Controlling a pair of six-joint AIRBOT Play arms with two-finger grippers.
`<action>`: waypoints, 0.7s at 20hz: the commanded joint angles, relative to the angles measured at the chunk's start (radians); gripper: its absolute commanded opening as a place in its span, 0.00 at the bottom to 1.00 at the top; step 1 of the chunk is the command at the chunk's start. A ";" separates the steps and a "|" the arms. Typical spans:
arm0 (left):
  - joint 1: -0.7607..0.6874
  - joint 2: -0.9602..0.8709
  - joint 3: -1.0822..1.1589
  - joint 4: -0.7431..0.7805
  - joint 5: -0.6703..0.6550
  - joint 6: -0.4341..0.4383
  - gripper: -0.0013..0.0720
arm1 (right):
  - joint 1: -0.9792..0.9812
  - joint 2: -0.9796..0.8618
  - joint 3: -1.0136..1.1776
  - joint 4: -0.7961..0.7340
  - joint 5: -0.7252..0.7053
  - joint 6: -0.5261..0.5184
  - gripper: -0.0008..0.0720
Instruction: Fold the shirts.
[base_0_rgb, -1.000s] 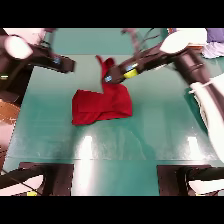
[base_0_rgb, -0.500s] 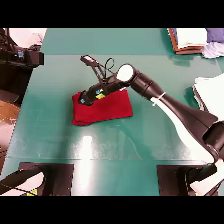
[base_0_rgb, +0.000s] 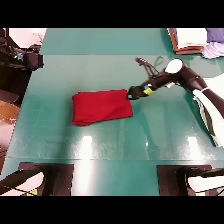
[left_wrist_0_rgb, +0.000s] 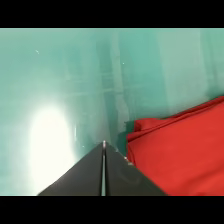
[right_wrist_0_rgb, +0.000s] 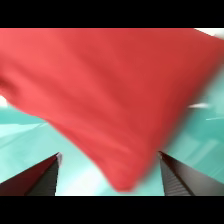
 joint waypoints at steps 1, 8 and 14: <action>0.000 0.000 0.000 -0.037 0.014 0.000 0.05 | -0.134 -0.018 -0.119 0.094 0.002 0.003 0.98; 0.000 0.000 0.000 -0.039 0.031 0.001 0.05 | -0.042 -0.267 0.004 0.314 0.016 0.000 0.95; 0.000 0.000 0.000 -0.039 0.030 0.000 0.05 | 0.075 -0.352 0.109 0.363 0.037 -0.013 0.59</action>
